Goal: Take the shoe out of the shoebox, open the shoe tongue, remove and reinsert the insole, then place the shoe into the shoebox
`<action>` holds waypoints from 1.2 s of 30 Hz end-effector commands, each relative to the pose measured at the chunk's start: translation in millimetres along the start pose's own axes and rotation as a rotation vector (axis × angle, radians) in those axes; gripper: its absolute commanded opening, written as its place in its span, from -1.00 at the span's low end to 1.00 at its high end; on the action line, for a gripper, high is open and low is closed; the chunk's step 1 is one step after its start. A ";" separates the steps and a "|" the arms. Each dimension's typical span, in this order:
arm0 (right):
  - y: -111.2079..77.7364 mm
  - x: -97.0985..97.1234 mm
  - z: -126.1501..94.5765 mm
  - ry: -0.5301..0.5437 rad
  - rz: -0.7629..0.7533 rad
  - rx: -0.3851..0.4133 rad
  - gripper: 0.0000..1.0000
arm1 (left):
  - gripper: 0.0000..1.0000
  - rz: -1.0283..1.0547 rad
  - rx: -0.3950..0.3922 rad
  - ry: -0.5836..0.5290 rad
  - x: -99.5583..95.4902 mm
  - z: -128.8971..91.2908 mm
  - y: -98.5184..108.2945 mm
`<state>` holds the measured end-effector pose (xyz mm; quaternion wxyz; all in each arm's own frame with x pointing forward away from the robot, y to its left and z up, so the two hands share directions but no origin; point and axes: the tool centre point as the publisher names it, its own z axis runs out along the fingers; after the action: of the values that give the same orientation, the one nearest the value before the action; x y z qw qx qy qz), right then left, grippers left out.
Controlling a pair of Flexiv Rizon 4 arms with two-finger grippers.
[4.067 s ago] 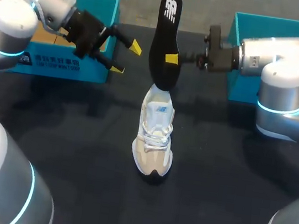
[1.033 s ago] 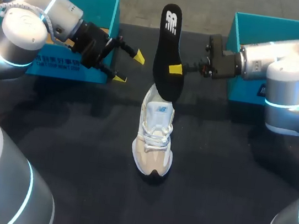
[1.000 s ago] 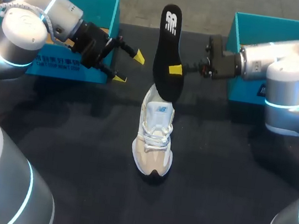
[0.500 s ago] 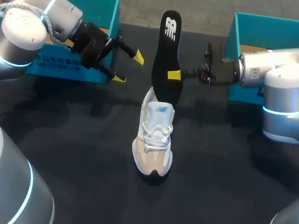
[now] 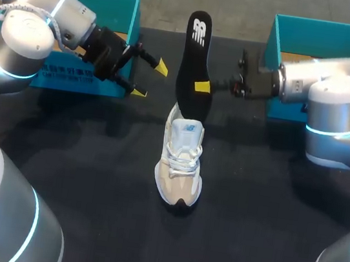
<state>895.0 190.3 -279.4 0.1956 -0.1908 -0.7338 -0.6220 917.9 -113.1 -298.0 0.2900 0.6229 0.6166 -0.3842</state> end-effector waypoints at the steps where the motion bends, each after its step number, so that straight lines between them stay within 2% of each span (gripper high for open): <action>1: 5.9 0.9 3.9 -0.004 -0.001 0.005 -1.00 | 1.00 0.000 -0.003 0.000 1.4 -0.5 -0.9; 16: 14.4 -2.7 13.7 0.001 -0.006 0.000 -1.00 | 1.00 0.005 -0.011 -0.010 0.1 -4.6 -2.0; 36: 8.6 -8.0 18.6 0.002 -0.001 -0.013 -1.00 | 1.00 0.025 -0.058 -0.059 -10.3 -13.0 -2.0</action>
<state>905.9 209.0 -278.7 0.1957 -0.1902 -0.7295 -0.6272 920.6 -107.8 -282.1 0.3276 0.6109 0.6110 -0.3824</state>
